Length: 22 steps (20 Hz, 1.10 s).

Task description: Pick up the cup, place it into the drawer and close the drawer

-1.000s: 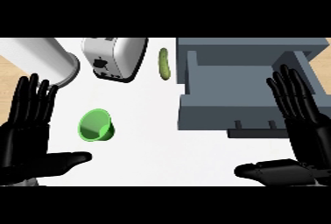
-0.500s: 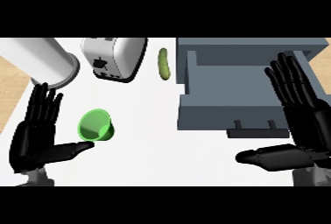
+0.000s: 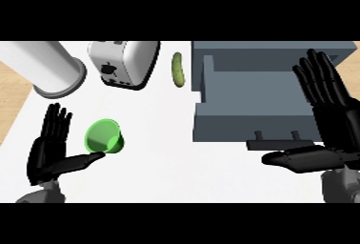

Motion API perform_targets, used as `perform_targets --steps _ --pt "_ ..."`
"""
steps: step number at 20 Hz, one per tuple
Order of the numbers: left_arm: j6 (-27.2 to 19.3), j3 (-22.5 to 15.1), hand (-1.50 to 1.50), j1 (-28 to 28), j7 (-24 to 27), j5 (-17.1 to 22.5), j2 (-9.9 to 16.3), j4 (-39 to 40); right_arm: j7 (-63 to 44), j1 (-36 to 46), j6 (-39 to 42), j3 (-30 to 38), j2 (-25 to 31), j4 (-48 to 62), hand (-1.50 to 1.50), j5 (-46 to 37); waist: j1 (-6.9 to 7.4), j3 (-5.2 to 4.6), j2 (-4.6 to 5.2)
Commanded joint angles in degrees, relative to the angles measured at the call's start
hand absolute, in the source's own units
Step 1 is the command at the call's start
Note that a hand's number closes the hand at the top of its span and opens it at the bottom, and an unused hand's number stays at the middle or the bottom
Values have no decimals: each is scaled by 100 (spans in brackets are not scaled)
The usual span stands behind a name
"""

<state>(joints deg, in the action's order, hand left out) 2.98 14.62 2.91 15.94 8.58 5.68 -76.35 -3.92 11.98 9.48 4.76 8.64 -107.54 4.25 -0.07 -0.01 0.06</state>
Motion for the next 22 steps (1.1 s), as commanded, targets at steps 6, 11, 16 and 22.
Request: perform_targets --steps 6,11,16,22 --pt "76 106 -150 306 1279 -201 68 1902 -217 495 67 303 205 210 -150 174 4 -1 0" --pt "149 445 -150 1147 2357 -293 384 3894 -298 384 234 579 368 -8 -150 562 -47 -5 10" --pt "339 447 -150 1050 3538 -440 420 4894 -110 149 -130 -155 -194 -87 -150 -99 -45 -8 14" --pt "401 718 -150 2173 3826 -309 753 6193 -351 512 195 361 280 106 -150 373 -69 -10 21"
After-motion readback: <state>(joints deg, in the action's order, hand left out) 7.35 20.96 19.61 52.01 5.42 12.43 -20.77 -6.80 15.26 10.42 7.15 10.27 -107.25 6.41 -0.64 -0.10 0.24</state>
